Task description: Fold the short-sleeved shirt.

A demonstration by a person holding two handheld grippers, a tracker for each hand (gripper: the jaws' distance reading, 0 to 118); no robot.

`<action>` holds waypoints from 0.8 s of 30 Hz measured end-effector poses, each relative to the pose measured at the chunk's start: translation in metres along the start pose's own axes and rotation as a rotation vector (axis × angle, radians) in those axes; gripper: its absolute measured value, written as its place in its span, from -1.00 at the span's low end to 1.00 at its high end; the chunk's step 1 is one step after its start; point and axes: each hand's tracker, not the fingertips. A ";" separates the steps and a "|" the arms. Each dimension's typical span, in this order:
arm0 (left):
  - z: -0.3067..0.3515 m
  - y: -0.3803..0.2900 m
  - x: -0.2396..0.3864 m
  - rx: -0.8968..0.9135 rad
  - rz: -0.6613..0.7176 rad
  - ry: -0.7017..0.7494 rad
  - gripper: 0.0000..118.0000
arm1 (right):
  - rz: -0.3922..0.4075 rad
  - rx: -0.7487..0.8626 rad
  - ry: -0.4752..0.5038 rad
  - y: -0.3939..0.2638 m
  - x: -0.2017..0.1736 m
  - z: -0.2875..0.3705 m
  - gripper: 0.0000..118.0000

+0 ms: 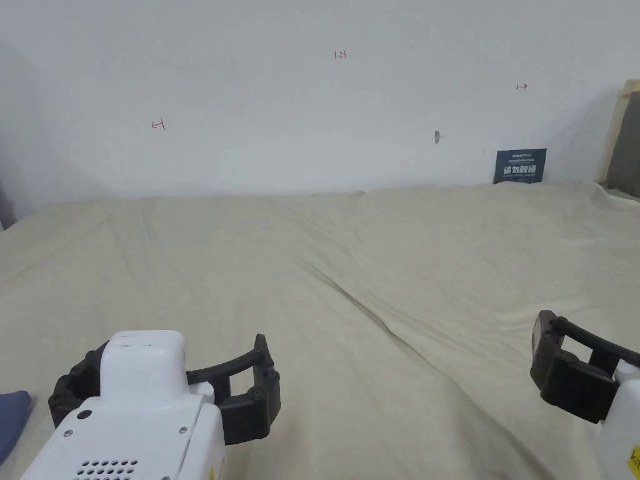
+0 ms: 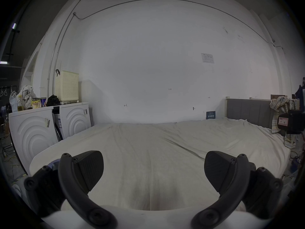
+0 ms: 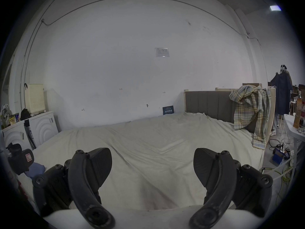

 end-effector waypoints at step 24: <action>0.002 0.000 -0.001 -0.002 0.005 0.004 1.00 | 0.075 0.089 -0.028 -0.006 -0.007 0.010 0.75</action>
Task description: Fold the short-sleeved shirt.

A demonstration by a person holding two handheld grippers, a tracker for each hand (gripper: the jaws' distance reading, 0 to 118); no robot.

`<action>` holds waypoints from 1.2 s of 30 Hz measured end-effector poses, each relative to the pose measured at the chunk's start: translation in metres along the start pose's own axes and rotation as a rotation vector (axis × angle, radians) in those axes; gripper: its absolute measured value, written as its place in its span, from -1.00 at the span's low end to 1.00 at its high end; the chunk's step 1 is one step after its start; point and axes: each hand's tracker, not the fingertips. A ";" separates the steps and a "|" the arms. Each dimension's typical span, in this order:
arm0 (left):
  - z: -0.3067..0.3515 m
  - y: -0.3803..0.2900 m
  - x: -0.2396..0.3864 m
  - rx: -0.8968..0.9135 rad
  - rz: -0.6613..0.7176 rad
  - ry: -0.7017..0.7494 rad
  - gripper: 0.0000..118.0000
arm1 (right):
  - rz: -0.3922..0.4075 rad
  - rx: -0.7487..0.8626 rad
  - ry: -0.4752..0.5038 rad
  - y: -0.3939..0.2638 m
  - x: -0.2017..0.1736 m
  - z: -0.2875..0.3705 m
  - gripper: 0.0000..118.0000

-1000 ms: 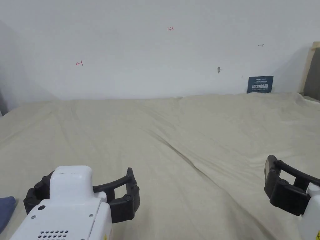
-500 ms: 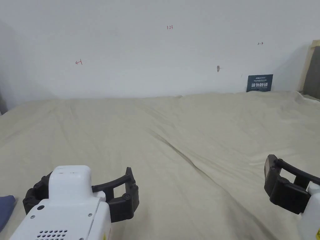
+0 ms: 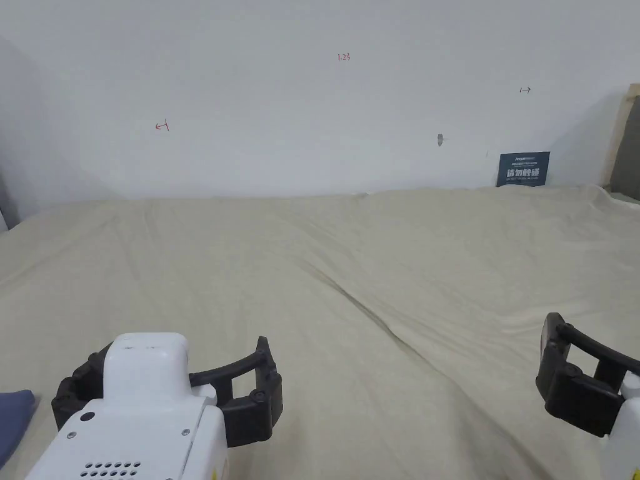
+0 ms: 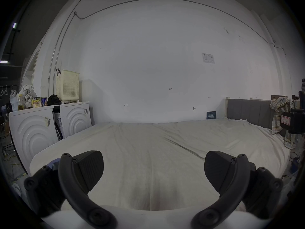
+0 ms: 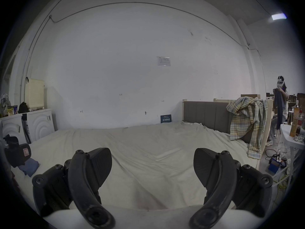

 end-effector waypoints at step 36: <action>-0.002 0.004 -0.001 0.011 -0.004 -0.019 1.00 | 0.048 -0.015 -0.003 -0.002 -0.004 -0.006 0.75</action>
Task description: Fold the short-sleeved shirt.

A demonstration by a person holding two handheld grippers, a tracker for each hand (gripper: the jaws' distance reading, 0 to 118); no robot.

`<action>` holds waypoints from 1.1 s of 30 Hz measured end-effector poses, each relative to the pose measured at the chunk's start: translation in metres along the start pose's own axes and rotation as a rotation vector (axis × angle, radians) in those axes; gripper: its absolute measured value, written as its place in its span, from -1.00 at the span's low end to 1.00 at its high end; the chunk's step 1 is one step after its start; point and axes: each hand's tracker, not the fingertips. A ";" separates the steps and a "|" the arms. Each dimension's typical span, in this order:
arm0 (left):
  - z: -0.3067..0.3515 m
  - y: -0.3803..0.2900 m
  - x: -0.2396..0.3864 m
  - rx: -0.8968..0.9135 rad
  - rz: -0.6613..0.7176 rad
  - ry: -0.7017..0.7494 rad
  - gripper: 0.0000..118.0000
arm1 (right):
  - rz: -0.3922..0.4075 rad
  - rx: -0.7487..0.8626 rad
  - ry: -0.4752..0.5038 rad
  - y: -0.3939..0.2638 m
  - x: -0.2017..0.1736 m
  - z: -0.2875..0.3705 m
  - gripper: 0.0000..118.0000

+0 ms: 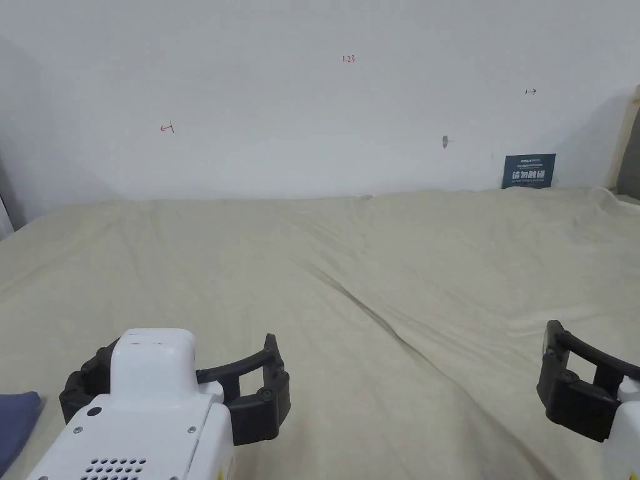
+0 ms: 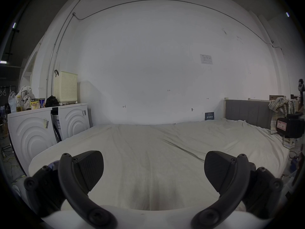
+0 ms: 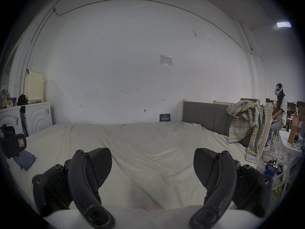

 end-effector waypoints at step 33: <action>0.006 0.002 -0.007 0.006 0.071 -0.066 1.00 | 0.013 0.003 0.002 -0.002 -0.005 0.003 0.75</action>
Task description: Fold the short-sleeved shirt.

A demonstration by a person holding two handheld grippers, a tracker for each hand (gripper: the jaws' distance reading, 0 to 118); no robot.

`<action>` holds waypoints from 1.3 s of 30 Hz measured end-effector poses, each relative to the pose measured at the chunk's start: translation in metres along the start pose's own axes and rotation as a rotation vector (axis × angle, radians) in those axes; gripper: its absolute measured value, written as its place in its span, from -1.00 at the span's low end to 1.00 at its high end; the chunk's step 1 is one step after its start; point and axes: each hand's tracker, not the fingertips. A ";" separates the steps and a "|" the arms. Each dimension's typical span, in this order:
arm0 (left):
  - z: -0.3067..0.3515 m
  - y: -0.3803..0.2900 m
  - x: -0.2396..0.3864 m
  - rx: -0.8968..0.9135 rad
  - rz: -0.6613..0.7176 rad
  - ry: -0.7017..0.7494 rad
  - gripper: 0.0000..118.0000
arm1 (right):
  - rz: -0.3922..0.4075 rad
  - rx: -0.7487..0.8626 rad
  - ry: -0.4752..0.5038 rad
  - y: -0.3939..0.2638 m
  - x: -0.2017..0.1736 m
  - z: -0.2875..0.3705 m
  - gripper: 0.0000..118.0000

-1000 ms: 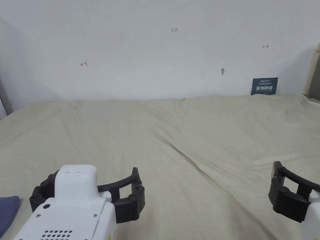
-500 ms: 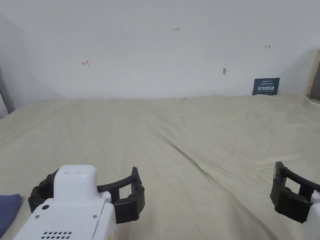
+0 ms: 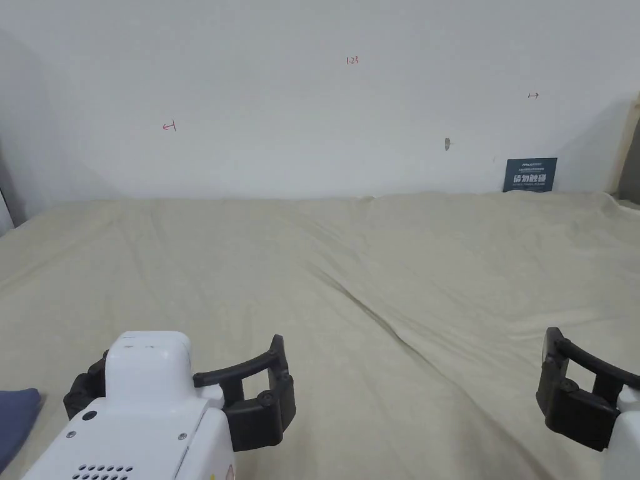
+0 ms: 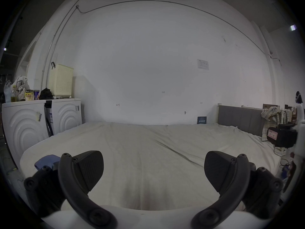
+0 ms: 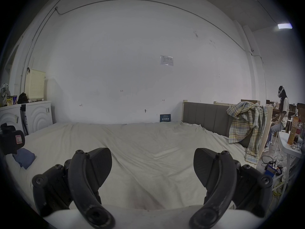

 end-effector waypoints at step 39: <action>-0.017 0.002 0.002 -0.017 -0.042 0.059 1.00 | 0.063 0.081 0.088 -0.010 -0.025 0.012 0.75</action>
